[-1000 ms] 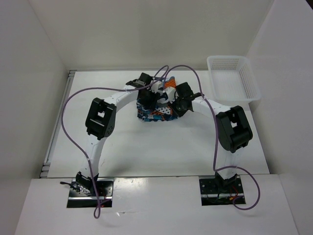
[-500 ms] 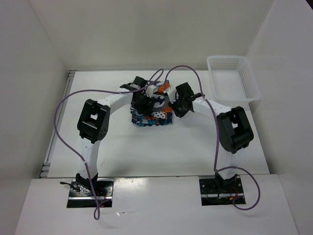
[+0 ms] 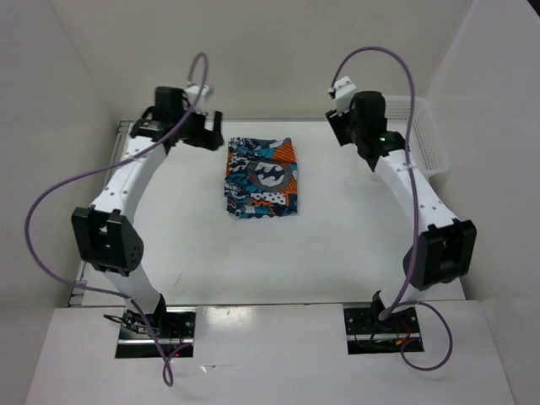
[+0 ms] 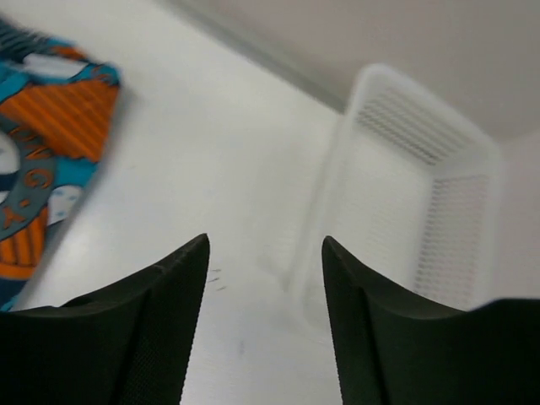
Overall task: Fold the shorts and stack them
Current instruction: Fold the shorts
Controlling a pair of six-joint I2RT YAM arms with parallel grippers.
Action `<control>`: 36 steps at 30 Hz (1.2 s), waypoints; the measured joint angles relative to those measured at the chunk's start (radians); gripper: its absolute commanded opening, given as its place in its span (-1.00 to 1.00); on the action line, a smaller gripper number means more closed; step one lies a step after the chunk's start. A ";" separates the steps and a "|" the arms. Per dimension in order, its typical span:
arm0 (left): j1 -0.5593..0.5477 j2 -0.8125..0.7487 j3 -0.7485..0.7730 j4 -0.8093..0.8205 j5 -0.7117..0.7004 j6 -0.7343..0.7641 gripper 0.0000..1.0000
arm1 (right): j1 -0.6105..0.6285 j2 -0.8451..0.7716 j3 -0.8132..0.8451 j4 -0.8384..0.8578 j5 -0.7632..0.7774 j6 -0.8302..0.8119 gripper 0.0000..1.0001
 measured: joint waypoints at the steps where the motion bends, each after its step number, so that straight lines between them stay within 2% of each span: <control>1: 0.049 -0.025 -0.010 0.021 -0.025 0.000 1.00 | -0.017 -0.036 -0.008 0.012 0.025 0.001 0.26; 3: 0.155 -0.078 -0.056 0.061 -0.069 -0.001 1.00 | -0.040 -0.111 -0.043 0.048 0.064 0.004 0.33; 6: 0.314 -0.163 -0.207 0.112 -0.093 -0.001 1.00 | -0.067 -0.224 -0.137 0.082 0.110 0.005 0.36; 8: 0.363 -0.211 -0.312 0.121 -0.090 -0.001 1.00 | -0.090 -0.283 -0.202 0.092 0.132 0.005 0.36; 12: 0.352 -0.276 -0.439 0.108 -0.050 0.000 1.00 | -0.121 -0.348 -0.295 0.097 0.159 0.005 0.41; 22: 0.333 -0.400 -0.459 0.157 -0.042 0.000 1.00 | -0.146 -0.476 -0.399 0.108 0.159 0.005 0.46; 29: 0.333 -0.415 -0.528 0.207 -0.162 0.000 1.00 | -0.162 -0.552 -0.468 0.105 0.151 0.010 0.48; 36: 0.333 -0.421 -0.554 0.214 -0.200 0.000 1.00 | -0.169 -0.558 -0.497 0.105 0.138 0.013 0.50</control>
